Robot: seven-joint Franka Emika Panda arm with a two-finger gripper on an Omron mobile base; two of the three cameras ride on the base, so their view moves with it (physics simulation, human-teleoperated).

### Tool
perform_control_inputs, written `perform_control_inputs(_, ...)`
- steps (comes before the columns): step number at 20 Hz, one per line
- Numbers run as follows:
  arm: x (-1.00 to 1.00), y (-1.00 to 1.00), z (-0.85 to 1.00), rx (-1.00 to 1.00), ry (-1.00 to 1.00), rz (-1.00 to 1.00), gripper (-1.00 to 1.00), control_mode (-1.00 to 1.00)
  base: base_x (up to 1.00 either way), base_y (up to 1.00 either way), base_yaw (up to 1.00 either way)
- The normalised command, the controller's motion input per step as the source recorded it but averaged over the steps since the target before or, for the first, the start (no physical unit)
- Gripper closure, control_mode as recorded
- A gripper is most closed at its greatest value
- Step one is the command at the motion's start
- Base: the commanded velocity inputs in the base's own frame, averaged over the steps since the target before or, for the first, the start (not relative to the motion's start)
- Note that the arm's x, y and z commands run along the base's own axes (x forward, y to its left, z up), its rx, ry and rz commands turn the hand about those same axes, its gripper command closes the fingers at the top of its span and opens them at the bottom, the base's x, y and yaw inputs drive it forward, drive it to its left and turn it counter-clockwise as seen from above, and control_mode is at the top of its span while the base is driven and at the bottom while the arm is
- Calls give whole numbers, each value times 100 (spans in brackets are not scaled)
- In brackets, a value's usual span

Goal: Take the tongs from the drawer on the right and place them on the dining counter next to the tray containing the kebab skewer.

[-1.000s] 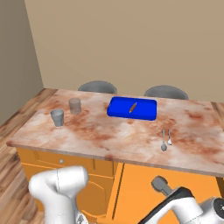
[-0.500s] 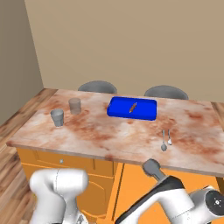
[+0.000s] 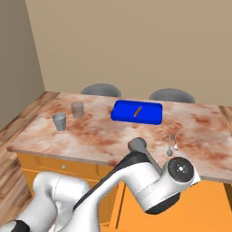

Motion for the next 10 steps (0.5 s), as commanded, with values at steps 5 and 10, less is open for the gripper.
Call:
perform_control_inputs(5,9,100,100,0,0,-9,100,-100,0,0,0)
perform_control_inputs(10,28,91,95,0,0,-8,100,-100,0,0,0)
